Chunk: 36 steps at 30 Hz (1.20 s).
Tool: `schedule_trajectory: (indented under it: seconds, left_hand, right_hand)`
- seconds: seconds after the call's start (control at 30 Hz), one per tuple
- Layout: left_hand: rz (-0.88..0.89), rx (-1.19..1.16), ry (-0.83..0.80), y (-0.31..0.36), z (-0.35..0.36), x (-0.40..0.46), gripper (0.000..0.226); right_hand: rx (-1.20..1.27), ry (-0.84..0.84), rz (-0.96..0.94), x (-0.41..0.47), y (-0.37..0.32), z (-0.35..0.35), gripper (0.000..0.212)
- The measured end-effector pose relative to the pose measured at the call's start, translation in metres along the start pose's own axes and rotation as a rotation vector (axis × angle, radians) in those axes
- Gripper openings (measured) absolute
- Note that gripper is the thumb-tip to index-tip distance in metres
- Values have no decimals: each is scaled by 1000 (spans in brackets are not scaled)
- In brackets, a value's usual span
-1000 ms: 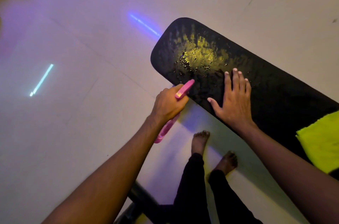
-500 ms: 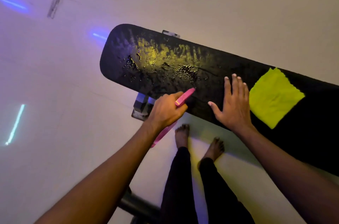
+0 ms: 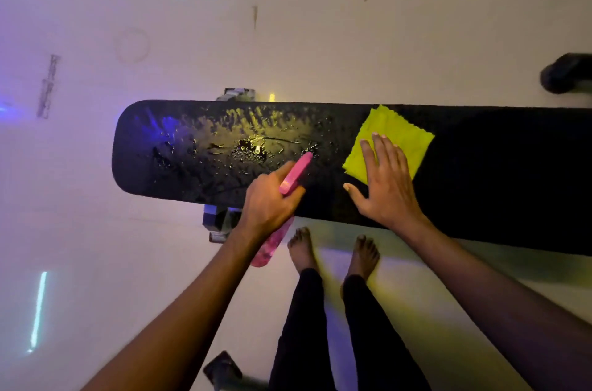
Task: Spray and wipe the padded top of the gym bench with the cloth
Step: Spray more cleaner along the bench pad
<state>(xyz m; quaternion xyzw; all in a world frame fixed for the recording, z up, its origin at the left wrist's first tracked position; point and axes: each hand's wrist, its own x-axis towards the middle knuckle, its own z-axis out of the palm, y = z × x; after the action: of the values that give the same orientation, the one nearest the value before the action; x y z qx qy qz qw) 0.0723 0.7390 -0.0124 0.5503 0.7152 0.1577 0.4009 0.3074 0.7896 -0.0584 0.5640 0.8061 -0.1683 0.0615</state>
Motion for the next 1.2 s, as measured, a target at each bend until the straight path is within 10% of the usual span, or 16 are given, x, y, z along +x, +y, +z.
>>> schedule_trajectory:
  seconds: [0.6,1.0,1.2]
  left_hand:
    - [554,-159,79,275,131,91,39]
    - [661,-70,-40,289,162,99,75]
    - [577,-17,-135,261,141,100,98]
  right_hand:
    - [95,-64,429,-100,194,11,104]
    - [155,-25,447,-117,195,32,109]
    - [255,90,525,-111,173,23,77]
